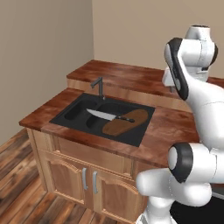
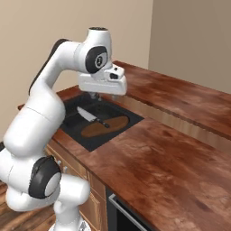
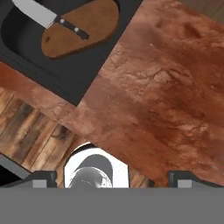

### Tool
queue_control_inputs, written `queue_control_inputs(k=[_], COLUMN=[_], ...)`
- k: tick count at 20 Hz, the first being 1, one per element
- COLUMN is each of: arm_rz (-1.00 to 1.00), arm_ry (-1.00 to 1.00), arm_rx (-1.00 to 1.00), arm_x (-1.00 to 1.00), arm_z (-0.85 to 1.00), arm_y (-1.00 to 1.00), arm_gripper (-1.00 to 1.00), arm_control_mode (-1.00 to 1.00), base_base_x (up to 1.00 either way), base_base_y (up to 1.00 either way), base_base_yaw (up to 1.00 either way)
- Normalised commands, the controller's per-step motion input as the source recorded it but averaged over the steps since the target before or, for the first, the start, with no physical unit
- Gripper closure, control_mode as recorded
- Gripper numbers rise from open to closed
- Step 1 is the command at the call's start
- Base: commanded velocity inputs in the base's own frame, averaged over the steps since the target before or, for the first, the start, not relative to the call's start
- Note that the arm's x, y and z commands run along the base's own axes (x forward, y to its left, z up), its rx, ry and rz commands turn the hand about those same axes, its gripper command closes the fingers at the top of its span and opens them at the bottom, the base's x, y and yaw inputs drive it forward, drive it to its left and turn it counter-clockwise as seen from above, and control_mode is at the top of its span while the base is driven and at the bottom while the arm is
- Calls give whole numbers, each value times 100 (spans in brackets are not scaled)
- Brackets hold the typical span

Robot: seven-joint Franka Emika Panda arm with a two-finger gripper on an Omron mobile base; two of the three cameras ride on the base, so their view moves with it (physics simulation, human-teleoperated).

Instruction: Move the cutting board and knife to the sink. Then move spray from the cabinet to the counter.

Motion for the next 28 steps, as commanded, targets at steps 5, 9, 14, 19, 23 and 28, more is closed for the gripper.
queue_control_inputs(k=[5,9,14,19,23,28], arm_rz=[-28,-17,-2,11,19,15], arm_ry=[0,0,0,0,0,3], arm_rx=[0,0,-1,0,0,-1], arm_x=[-100,-100,-86,-84,-57,-20], arm_z=[39,0,-1,-16,-27,-16], arm_y=[14,12,84,28,9,19], arm_gripper=[-100,-100,-100,-100,-100,-100], arm_control_mode=[-100,-100,-100,-100,-100,-100], base_base_x=[0,0,0,0,0,0], base_base_y=[0,0,0,0,0,0], base_base_yaw=[0,0,0,0,0,0])
